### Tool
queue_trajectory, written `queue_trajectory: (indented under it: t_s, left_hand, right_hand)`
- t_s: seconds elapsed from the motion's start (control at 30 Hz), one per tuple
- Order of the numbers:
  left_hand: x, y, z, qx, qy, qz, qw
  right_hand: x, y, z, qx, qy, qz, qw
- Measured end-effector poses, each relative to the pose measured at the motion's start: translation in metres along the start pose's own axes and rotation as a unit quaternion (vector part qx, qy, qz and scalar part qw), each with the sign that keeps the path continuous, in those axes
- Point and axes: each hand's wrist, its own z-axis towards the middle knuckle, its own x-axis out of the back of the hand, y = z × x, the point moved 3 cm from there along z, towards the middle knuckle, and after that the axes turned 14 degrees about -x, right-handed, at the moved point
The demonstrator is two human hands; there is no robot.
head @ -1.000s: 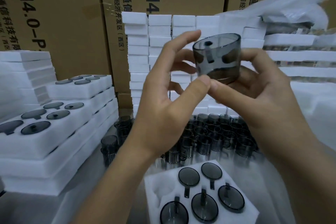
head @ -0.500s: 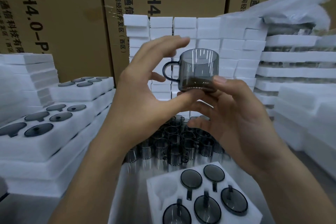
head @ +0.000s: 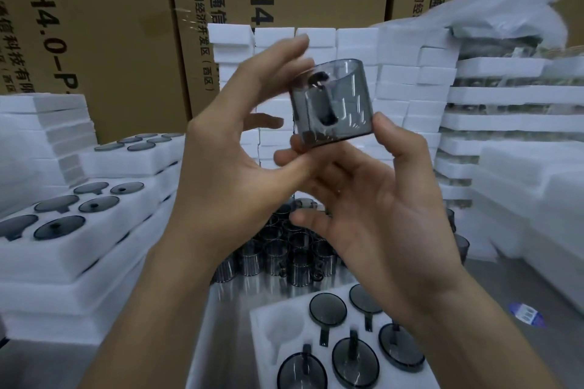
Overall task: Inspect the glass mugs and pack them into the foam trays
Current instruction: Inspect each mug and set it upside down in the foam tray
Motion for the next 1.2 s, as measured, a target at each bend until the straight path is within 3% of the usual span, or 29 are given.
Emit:
queue_trajectory:
  t_s: [0.27,0.43,0.53,0.63,0.73,0.83,1.03,1.13,1.2]
  left_hand:
    - [-0.002,0.0,-0.002,0.027,-0.022,0.043,0.998]
    - [-0.005,-0.002,-0.002,0.152,-0.038,-0.205,0.966]
    - [-0.004,-0.003,-0.002,0.197,-0.031,-0.237,0.951]
    - [-0.003,-0.005,-0.001,0.21,-0.005,-0.22,0.953]
    - [-0.002,-0.007,-0.002,0.223,0.035,-0.156,0.961]
    - [-0.008,-0.006,-0.004,0.241,0.036,-0.08,0.967]
    - [-0.012,-0.008,-0.006,0.196,-0.055,-0.075,0.976]
    - [-0.013,-0.01,-0.008,0.159,-0.121,-0.067,0.977]
    - [-0.014,-0.012,-0.01,0.177,-0.121,-0.117,0.97]
  right_hand:
    - [0.004,0.004,0.004,0.004,0.008,0.016,1.0]
    - [0.006,0.006,0.005,-0.042,-0.02,0.052,0.998]
    - [0.007,0.009,0.005,-0.064,-0.025,0.036,0.997]
    - [0.008,0.01,0.007,-0.079,-0.001,0.004,0.997]
    - [0.01,0.009,0.008,-0.03,0.067,-0.044,0.996]
    - [0.009,0.011,0.01,-0.005,0.071,-0.033,0.997]
    - [0.023,0.013,0.013,-0.062,0.058,0.119,0.989]
    - [0.032,0.012,0.016,-0.108,0.053,0.121,0.985]
    - [0.033,0.015,0.018,-0.152,0.047,0.092,0.983]
